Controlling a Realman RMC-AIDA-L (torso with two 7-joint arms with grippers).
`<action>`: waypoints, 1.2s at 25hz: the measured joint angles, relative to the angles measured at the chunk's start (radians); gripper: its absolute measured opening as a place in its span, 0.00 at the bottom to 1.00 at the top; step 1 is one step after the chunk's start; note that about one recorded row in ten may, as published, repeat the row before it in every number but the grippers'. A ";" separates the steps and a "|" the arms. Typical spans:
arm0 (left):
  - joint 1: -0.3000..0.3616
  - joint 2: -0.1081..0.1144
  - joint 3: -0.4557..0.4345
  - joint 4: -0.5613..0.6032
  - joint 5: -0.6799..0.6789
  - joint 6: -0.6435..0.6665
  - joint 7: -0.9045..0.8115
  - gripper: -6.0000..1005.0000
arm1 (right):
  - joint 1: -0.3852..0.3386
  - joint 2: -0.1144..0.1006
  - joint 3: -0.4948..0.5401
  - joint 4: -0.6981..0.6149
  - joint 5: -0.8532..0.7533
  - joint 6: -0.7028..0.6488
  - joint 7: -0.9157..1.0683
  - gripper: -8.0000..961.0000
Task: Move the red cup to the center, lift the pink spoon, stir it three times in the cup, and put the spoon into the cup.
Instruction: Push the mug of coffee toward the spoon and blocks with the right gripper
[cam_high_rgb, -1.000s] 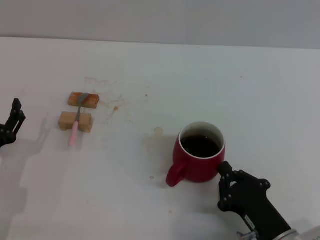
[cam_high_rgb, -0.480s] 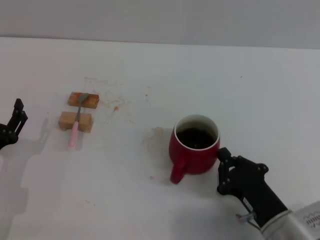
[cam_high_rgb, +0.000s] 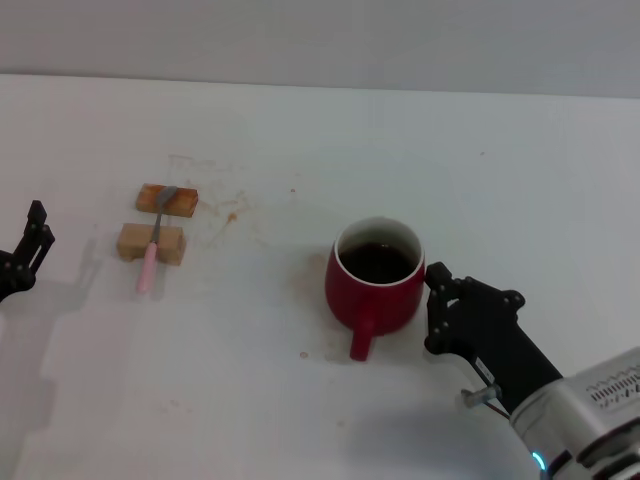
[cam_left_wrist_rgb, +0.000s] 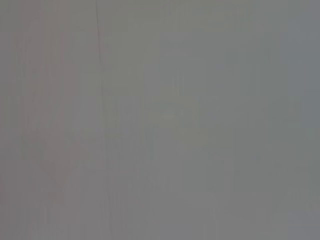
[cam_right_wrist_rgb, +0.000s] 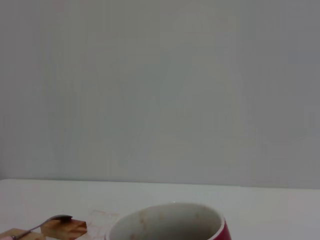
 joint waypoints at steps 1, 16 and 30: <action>0.000 0.000 0.000 0.000 0.000 -0.002 0.000 0.84 | 0.005 0.000 0.003 -0.001 0.000 0.006 0.000 0.01; -0.002 0.000 0.000 0.000 -0.005 -0.004 0.000 0.84 | -0.040 0.000 0.021 0.010 -0.036 0.025 0.000 0.01; -0.013 0.000 -0.005 -0.003 -0.006 -0.003 0.000 0.84 | -0.058 0.000 0.055 0.028 -0.063 0.048 0.000 0.01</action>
